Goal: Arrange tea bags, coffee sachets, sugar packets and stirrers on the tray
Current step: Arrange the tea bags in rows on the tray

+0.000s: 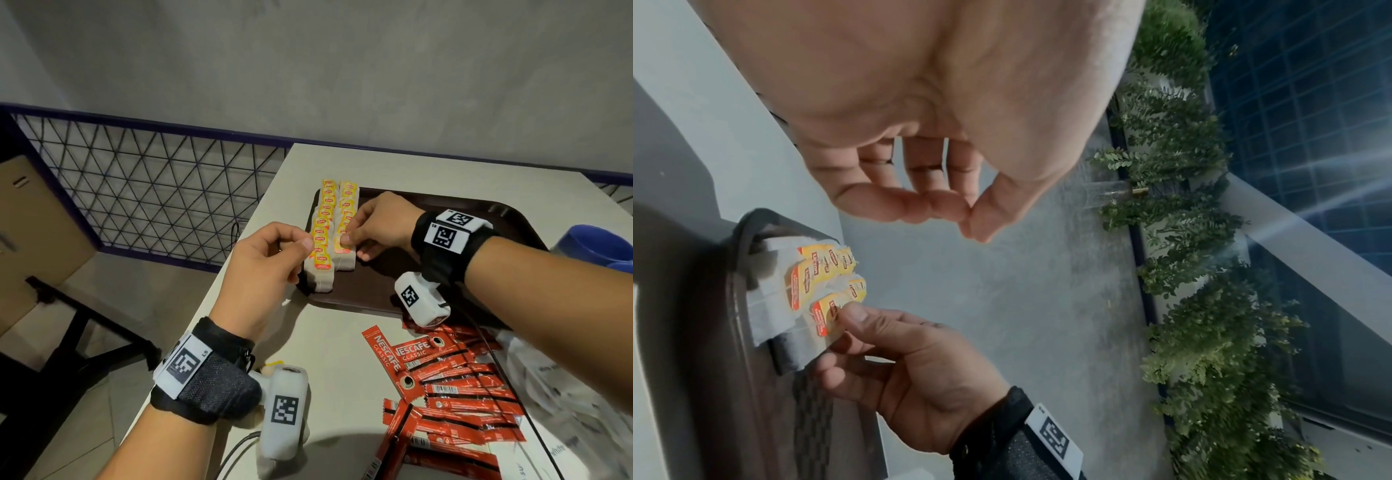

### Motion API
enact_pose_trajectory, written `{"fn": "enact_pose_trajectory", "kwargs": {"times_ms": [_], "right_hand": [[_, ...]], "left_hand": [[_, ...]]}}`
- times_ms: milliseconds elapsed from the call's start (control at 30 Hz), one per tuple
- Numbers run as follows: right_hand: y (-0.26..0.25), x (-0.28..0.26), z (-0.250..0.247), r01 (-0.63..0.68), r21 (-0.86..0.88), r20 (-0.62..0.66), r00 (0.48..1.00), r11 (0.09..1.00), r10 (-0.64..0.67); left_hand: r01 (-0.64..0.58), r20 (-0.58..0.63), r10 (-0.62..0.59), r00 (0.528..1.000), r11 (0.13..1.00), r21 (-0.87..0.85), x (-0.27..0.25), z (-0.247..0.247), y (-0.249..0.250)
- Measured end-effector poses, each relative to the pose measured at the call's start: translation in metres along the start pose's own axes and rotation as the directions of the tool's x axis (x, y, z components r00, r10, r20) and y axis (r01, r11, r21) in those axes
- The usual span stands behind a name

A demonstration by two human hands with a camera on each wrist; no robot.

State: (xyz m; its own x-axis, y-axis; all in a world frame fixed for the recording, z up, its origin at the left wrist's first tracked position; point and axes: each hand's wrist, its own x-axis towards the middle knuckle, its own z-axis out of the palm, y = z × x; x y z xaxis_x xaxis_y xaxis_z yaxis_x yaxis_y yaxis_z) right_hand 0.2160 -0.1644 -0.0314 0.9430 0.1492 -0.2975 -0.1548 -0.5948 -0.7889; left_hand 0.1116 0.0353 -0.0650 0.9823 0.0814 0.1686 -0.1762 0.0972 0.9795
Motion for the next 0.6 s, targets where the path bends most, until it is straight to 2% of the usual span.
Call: {"fn": "enact_pose_trajectory", "kwargs": {"times_ms": [133,300,533,600], "right_hand": [[-0.002,0.003,-0.003,0.011,-0.062,-0.026,1.0,0.998,-0.013],[-0.003,0.0,-0.004,0.03,-0.161,0.019,0.999,0.986,-0.027],[-0.011,-0.024,-0.01,0.014,-0.096,-0.003,1.0,0.995,-0.014],[-0.015,-0.04,-0.012,0.043,-0.134,-0.003,0.999,0.99,-0.044]], "left_hand": [[0.007,0.003,-0.007,1.0,1.0,0.0,-0.001,-0.001,0.002],[0.011,0.01,-0.011,1.0,1.0,0.007,-0.001,-0.001,0.001],[0.03,0.007,-0.03,1.0,1.0,0.007,-0.001,-0.002,0.004],[0.046,0.018,-0.046,0.999,0.999,0.007,-0.001,-0.002,0.007]]}}
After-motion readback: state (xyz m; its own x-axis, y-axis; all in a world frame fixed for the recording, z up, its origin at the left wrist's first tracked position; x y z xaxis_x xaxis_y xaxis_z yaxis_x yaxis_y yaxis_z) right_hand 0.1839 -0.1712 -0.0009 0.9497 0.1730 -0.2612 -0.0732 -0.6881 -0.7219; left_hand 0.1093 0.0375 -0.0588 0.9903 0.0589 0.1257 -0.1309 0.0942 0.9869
